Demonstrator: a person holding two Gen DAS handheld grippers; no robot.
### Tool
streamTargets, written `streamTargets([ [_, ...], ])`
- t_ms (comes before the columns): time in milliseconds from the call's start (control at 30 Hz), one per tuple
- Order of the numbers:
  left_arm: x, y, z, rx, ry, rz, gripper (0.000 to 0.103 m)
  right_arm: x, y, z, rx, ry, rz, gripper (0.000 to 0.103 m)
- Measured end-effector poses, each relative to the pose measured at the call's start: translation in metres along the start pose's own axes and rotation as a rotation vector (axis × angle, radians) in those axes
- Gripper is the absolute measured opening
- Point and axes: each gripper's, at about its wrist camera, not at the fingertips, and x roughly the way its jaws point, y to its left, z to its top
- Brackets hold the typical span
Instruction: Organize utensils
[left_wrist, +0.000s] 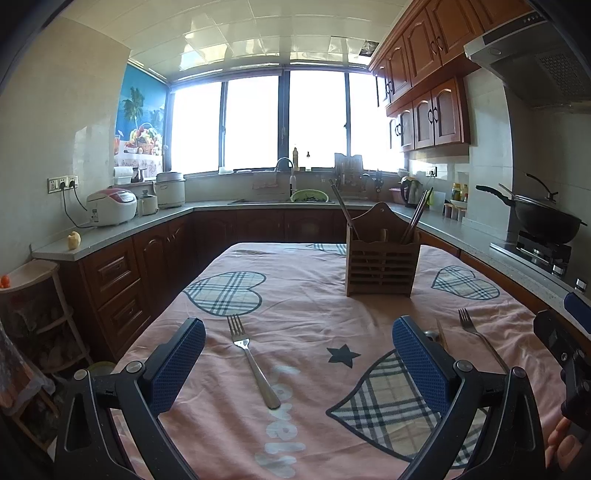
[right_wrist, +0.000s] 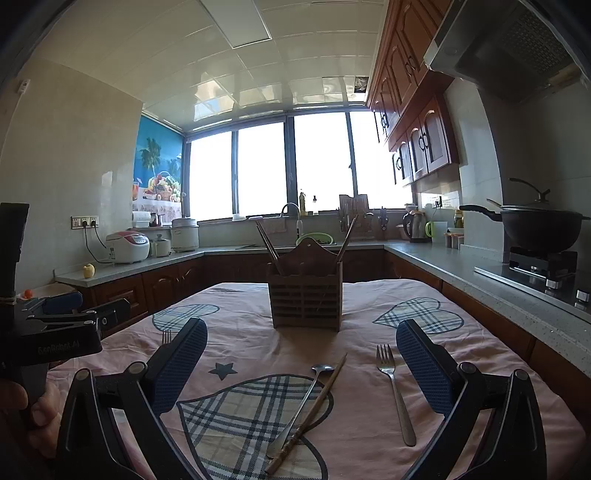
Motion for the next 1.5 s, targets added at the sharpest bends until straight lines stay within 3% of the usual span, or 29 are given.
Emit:
streamTargets([
  [1500,-0.005,-0.011,-0.003,0.017,-0.001,0.009,0.102,0.002,-0.002,0.001,0.001,0.0,-0.009,0.103],
])
